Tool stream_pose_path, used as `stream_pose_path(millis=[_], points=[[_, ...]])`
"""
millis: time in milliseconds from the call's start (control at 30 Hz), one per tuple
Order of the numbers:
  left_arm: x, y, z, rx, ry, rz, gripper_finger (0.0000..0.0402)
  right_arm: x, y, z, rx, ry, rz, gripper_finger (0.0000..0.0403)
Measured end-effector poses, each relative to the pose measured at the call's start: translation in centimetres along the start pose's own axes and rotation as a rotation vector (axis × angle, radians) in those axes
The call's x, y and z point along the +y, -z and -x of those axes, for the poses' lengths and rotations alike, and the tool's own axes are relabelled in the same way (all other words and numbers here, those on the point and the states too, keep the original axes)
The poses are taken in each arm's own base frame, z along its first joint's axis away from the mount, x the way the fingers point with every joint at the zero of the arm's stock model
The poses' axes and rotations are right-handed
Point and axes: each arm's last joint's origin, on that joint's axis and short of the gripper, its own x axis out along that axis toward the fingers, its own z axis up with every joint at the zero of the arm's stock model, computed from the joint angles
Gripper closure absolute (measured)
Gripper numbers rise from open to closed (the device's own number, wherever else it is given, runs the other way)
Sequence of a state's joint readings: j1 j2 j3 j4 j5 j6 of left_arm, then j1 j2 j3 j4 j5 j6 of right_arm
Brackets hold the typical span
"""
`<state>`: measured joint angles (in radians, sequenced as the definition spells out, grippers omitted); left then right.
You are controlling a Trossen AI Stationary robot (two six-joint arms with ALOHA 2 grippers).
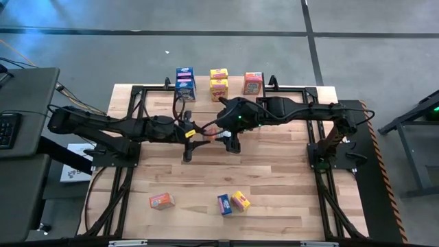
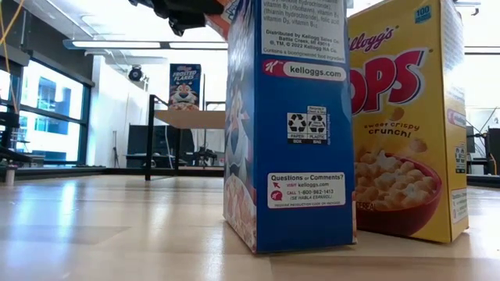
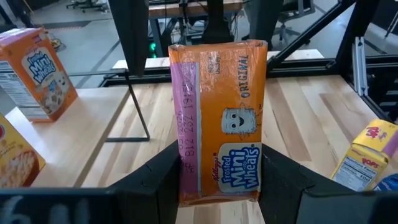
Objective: Stack cereal on shelf
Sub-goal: Put the top orange cereal box on the shelf
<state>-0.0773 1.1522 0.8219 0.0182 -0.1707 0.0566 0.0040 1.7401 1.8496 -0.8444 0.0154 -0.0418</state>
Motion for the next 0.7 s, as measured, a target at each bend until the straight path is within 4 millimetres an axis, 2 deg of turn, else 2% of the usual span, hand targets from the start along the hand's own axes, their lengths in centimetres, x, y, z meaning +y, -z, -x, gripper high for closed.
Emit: stream_pose_path(millis=[267, 700], points=[[0.03, -0.40, 0.01, -0.041, -0.002, 0.007, 0.0243, 0.10, -0.02, 0.00, -0.001, 0.005, 0.002, 0.0122], [0.03, -0.40, 0.01, -0.041, -0.003, 0.010, 0.0243, 0.16, -0.02, 0.00, -0.001, -0.009, -0.039, 0.0217]])
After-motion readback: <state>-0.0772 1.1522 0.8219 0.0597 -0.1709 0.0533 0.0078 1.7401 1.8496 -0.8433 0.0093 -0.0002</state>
